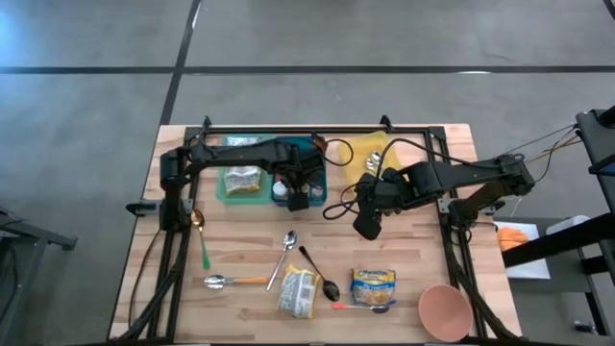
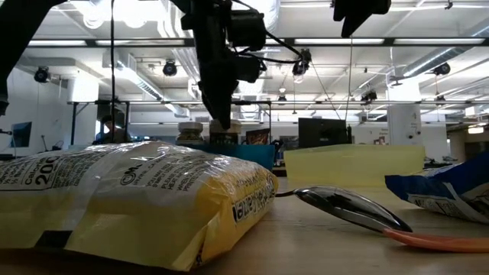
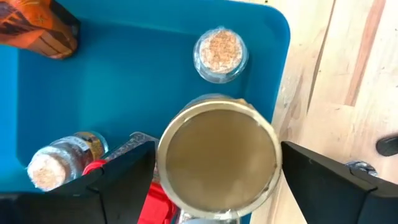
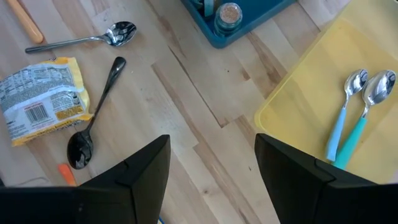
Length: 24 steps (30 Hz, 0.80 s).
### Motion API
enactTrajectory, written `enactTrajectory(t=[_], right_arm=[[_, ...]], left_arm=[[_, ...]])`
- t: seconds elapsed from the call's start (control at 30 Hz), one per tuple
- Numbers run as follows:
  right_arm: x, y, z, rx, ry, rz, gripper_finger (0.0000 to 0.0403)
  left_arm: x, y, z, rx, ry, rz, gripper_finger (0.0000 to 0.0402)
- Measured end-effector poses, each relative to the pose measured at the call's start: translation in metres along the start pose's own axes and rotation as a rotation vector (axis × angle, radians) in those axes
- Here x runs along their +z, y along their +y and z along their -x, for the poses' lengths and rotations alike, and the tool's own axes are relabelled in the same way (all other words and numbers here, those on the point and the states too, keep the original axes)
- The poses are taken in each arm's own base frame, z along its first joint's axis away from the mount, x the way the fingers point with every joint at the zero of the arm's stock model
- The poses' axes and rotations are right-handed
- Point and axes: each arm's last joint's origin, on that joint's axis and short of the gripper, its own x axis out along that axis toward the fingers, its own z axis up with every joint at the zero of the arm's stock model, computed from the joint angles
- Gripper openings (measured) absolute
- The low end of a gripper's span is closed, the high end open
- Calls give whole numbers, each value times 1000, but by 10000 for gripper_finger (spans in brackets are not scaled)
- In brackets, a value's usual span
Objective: Pick & Place Food Item
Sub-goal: Put the gold seasoning bottle into the blue bin, then put the green spoon into the yellow bin
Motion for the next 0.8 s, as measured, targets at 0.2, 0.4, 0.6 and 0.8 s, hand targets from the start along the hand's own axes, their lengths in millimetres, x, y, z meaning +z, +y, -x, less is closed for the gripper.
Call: enactTrajectory(t=[0.2,0.4,0.6,0.8], right_arm=[[0,0,0,1,-1,-2,230],[0,0,0,2,-2,2,230],[0,0,0,2,-5,2,230],[1,0,0,-12,-24,-42,230]], left_arm=[[-5,2,5,10,60,0,344],[-5,3,18,43,102,-1,344],[0,4,43,46,48,6,344],[-2,5,83,50,-58,29,344]])
